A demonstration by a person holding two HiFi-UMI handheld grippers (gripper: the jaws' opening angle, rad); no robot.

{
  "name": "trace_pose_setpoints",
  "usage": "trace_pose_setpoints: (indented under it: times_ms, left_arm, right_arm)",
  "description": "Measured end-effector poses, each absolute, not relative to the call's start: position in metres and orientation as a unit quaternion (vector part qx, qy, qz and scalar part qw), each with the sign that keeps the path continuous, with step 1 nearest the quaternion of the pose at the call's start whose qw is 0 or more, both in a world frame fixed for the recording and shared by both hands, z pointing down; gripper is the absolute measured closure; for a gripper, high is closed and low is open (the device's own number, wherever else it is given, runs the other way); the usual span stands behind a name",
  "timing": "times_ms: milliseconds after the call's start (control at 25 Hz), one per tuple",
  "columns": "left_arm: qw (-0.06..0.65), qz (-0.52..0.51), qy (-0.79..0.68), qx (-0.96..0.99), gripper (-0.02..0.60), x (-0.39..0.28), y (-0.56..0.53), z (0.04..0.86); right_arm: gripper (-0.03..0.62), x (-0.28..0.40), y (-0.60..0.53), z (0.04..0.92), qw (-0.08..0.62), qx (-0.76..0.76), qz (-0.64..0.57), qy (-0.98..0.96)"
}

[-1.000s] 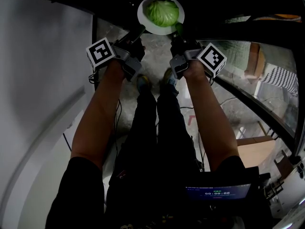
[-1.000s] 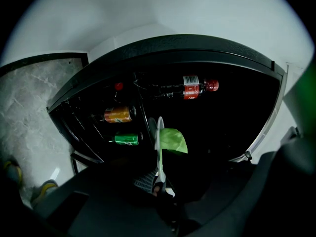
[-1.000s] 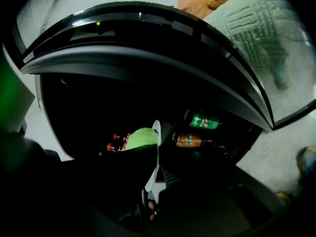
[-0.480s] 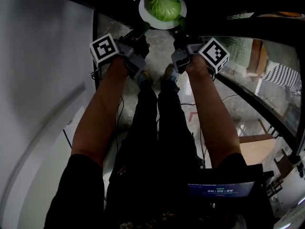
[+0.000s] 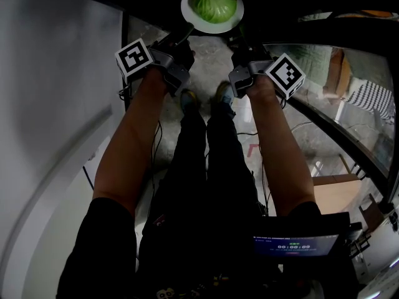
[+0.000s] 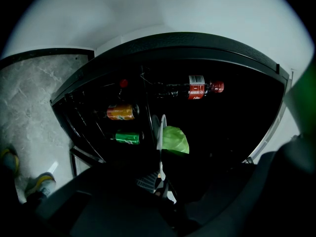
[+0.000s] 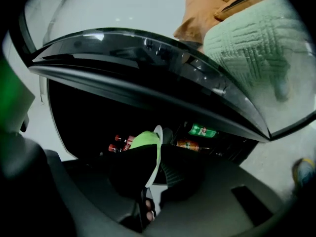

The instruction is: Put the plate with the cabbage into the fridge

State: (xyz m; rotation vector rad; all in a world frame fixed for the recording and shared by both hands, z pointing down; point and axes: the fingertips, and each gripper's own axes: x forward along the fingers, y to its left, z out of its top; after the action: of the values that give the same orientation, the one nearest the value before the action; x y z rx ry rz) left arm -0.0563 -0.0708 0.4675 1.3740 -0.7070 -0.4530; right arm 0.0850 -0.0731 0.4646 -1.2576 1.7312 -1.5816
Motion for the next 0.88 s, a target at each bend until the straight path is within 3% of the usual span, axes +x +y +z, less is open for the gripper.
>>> trace_pose_setpoints:
  times_ms: [440,880]
  left_arm:
    - [0.689,-0.216,-0.329,0.608,0.565,-0.062,-0.079,0.468]
    - [0.689,-0.224,-0.326,0.607,0.565,-0.061,-0.079,0.463]
  right_arm:
    - [0.579,0.043,-0.041,0.47,0.199,-0.415,-0.601,0.654]
    - [0.58,0.028,-0.05,0.464,0.205,-0.4,-0.609,0.653]
